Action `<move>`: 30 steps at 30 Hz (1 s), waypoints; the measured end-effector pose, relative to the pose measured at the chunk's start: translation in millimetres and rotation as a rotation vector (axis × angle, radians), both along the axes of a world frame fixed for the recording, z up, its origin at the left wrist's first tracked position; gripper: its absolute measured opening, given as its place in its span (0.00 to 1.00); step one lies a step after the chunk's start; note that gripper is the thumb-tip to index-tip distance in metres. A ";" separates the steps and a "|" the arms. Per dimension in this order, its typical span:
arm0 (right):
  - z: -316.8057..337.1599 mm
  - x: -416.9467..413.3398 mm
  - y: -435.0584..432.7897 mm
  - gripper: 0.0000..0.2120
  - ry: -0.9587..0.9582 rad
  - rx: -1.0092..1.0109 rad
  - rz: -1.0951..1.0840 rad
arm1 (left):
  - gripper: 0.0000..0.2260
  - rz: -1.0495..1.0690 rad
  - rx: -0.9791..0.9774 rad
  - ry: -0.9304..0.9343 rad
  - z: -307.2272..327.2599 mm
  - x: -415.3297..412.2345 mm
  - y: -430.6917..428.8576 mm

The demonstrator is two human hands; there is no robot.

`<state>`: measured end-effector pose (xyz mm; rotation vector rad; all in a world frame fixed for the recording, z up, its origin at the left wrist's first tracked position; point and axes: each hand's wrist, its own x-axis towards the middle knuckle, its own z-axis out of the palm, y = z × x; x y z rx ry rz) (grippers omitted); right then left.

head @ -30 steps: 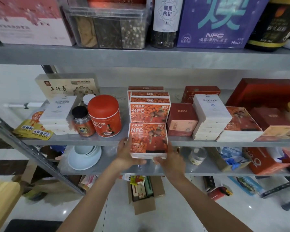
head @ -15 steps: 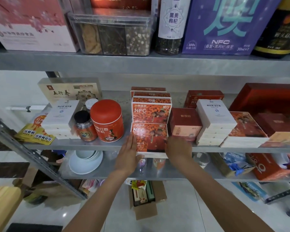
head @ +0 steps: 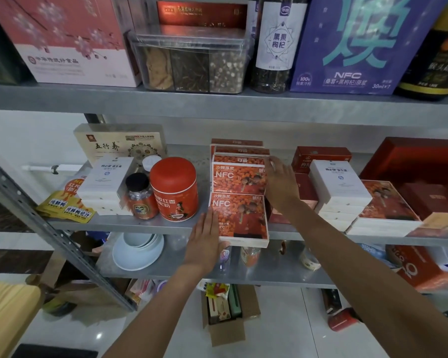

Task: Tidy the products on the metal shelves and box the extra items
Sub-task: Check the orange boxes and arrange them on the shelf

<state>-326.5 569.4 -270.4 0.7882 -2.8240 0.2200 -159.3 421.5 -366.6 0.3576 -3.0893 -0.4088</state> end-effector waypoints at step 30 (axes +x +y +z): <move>51.8 0.6 13.6 0.21 -0.027 -0.379 0.214 | 0.36 0.009 0.012 -0.018 2.3 -4.0 1.6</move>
